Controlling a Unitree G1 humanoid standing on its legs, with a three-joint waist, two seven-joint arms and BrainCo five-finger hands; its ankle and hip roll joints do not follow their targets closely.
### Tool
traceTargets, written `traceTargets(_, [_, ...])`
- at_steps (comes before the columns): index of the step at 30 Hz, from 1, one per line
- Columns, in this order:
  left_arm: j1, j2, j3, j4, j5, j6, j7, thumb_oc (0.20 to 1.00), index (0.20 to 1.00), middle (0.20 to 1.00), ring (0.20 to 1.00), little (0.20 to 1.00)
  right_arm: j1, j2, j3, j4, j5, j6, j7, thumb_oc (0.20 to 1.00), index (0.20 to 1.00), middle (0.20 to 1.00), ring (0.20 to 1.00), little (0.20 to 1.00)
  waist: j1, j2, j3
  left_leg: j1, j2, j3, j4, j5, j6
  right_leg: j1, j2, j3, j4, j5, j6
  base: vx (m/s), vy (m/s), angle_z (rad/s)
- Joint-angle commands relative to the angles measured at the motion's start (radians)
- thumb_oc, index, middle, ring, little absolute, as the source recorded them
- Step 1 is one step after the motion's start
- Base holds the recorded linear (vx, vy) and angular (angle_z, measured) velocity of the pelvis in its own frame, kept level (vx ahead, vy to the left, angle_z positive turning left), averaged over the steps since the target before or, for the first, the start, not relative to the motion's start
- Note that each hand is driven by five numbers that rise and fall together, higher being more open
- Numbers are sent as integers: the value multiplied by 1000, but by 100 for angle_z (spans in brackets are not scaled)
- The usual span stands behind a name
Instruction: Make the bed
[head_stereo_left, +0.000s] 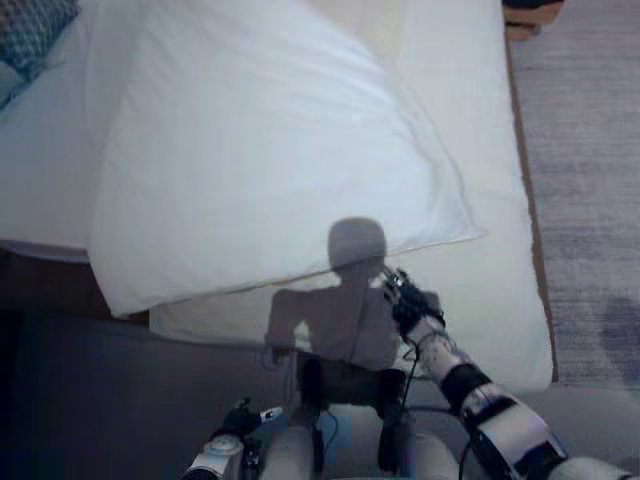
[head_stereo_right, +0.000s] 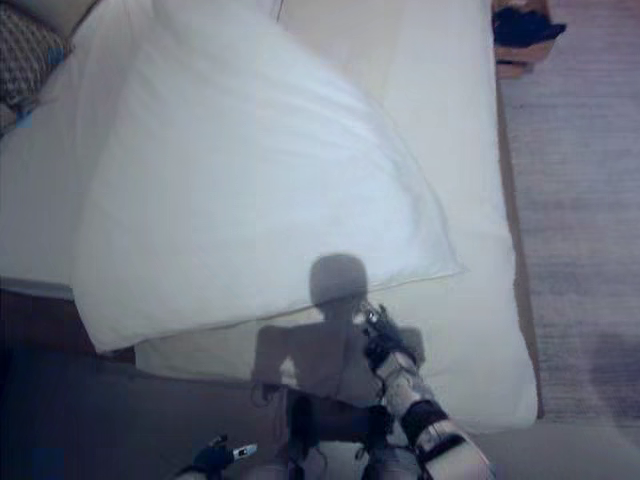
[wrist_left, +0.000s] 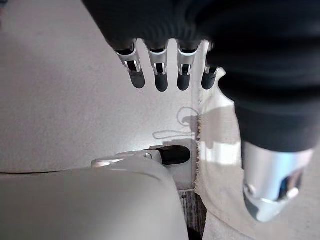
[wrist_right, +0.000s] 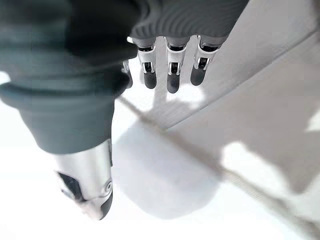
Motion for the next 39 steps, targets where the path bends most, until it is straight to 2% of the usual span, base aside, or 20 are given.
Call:
traceTargets(1, [-28,-26,-59,24,-39,-8,14,1000,1000,1000,1000,1000,-59,15,-33,-2,53,-52,-22,1000,1000,1000,1000,1000,12,-39,12,-17,-72,-7,-1,-19,22,13,-41,43,13,17,61,34,-4,14])
traceTargets(4, [-34,-22,-80,-10,-59,-18,18,1000,1000,1000,1000,1000,-188,-45,-78,54,70,-74,-49,1000,1000,1000,1000,1000,33,-28,25,-43,-76,-28,-1,-20,21,-5,-43,36,16,8,60,37,-6,15])
traceTargets(11, [-33,-16,-118,-71,-87,-25,22,1000,1000,1000,1000,1000,-341,-132,-150,119,116,-112,-93,1000,1000,1000,1000,1000,60,-19,40,-100,-81,-51,-1,-11,23,-49,-47,21,18,10,61,18,-4,15])
traceTargets(15, [-30,-7,-145,-123,-103,-33,35,1000,1000,1000,1000,1000,-451,-217,-201,186,131,-136,-164,1000,1000,1000,1000,1000,81,-6,59,-148,-84,-69,-1,-4,21,-88,-50,11,16,19,66,0,0,12])
traceTargets(24, [-31,11,-176,-198,-129,-47,52,1000,1000,1000,1000,1000,-580,-336,-213,195,158,-169,-208,1000,1000,1000,1000,1000,107,12,78,-233,-91,-89,-1,10,12,-163,-49,3,12,38,77,-12,5,8])
traceTargets(25, [-35,10,-184,-199,-123,-49,52,1000,1000,1000,1000,1000,-588,-347,-202,185,144,-173,-209,429,429,429,429,429,107,13,81,-241,-94,-90,-1,13,9,-170,-51,-1,12,43,79,-26,24,4])
traceTargets(26, [-37,9,-187,-202,-123,-49,54,1000,1000,1000,1000,1000,-592,-349,-197,174,140,-180,-208,200,200,200,200,200,106,14,82,-247,-96,-90,-1,20,9,-174,-52,-4,10,50,79,0,0,0])
traceTargets(33, [-42,13,-201,-300,-154,-79,46,1000,1000,1000,1000,1000,-554,-319,-129,-7,35,-236,-213,200,200,200,200,200,81,2,87,-223,-98,-83,-1,20,5,-155,-56,3,8,61,84,-11,24,4])
traceTargets(34, [-31,30,-217,-409,-185,-92,16,1000,1000,1000,1000,1000,-526,-318,-94,-109,-52,-245,-228,200,200,200,200,200,67,0,89,-199,-96,-77,-1,10,3,-138,-59,8,9,59,86,-37,48,1])
traceTargets(36, [-21,55,-234,-524,-228,-97,-18,1000,1000,1000,1000,1000,-502,-322,-84,-167,-124,-244,-250,200,200,200,200,200,54,-2,87,-180,-94,-66,-1,5,3,-124,-61,12,6,66,88,-21,54,1])
traceTargets(39, [-17,114,-258,-731,-320,-94,-85,1000,1000,1000,1000,1000,-487,-354,-48,-229,-258,-203,-263,200,200,200,200,200,37,-9,74,-143,-91,-43,-1,-1,9,-104,-63,30,5,74,91,-24,61,0])
